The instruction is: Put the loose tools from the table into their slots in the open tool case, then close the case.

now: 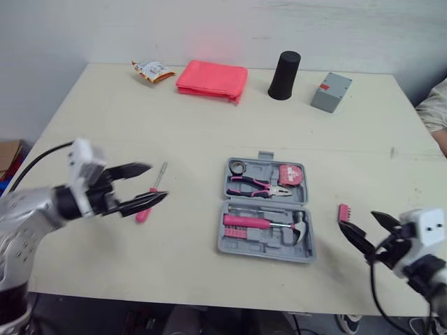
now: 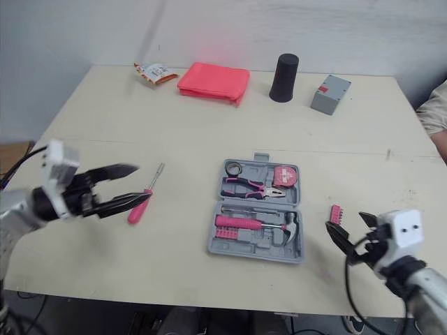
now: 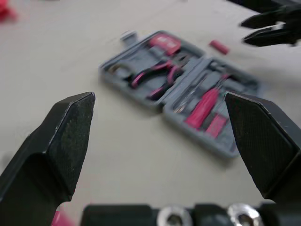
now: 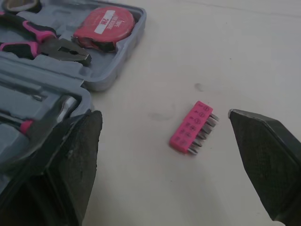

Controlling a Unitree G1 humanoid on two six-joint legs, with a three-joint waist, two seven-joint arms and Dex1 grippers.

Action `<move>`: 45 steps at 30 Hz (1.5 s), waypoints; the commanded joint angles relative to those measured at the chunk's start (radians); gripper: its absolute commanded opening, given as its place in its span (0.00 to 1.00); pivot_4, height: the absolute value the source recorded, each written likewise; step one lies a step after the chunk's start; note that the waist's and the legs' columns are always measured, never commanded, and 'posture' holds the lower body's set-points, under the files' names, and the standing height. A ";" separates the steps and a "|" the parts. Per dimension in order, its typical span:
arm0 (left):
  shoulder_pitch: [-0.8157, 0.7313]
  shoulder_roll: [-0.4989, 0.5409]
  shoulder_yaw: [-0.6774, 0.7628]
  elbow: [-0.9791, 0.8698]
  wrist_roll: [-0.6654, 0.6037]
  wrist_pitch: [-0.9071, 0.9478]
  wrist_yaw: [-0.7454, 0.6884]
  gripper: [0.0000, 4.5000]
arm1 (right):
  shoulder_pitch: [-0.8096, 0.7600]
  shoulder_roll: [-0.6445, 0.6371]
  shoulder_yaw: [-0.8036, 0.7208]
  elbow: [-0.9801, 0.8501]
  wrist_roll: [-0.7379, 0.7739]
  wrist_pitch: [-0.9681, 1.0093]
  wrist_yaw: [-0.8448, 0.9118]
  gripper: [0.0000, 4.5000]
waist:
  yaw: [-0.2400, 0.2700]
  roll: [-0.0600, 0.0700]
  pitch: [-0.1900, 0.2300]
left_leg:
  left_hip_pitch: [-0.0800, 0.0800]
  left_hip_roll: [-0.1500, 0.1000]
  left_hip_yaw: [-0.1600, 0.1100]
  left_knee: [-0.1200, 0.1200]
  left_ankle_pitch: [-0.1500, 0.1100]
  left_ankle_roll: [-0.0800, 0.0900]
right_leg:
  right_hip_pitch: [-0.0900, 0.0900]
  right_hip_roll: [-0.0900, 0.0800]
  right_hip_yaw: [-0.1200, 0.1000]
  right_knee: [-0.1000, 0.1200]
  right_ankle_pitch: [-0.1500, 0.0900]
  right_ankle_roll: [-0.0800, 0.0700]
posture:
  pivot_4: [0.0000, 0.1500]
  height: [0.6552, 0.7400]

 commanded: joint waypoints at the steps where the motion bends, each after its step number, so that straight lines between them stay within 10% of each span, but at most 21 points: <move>1: -0.119 -0.028 -0.115 -0.026 -0.027 -0.009 -0.033 0.99 | -0.011 0.052 0.090 -0.054 -0.136 0.032 -0.193 1.00 | 0.000 0.000 0.000 | 0.000 0.000 0.000 0.000 0.000 -0.001 | 0.000 0.000 0.000 0.001 0.000 0.000 | 1.00 0.95; 21: -0.320 -0.187 -0.390 0.080 0.085 -0.133 -0.176 0.99 | -0.064 0.359 0.277 0.087 -0.358 -0.049 -0.492 1.00 | -0.018 -0.001 0.000 | -0.005 0.001 0.006 0.000 0.006 -0.004 | -0.015 0.007 0.024 0.015 0.000 0.000 | 1.00 0.95; 26: -0.320 -0.192 -0.394 0.075 0.091 -0.138 -0.176 1.00 | -0.079 0.342 0.269 0.106 -0.370 -0.060 -0.483 0.61 | -0.017 -0.001 0.000 | -0.005 0.001 0.006 0.000 0.006 -0.004 | -0.015 0.007 0.025 0.015 0.000 0.000 | 1.00 0.95; 37: -0.322 -0.189 -0.394 0.077 0.108 -0.152 -0.183 1.00 | -0.085 0.353 0.261 0.140 -0.410 -0.074 -0.530 0.61 | -0.016 -0.002 -0.001 | -0.006 0.001 0.005 0.000 0.006 -0.004 | -0.015 0.008 0.025 0.015 0.000 0.000 | 1.00 0.95; 42: -0.319 -0.176 -0.389 0.076 0.111 -0.151 -0.195 1.00 | -0.088 0.362 0.253 0.146 -0.408 -0.096 -0.525 0.21 | -0.016 -0.002 -0.001 | -0.007 0.000 0.004 0.000 0.006 -0.003 | -0.015 0.008 0.025 0.015 0.000 0.000 | 1.00 0.95; 45: -0.317 -0.170 -0.385 0.076 0.110 -0.150 -0.200 1.00 | -0.103 0.266 0.252 0.138 -0.405 -0.109 -0.435 0.17 | -0.016 -0.002 -0.001 | -0.007 0.000 0.004 0.000 0.006 -0.003 | -0.015 0.008 0.025 0.015 0.000 0.000 | 1.00 0.95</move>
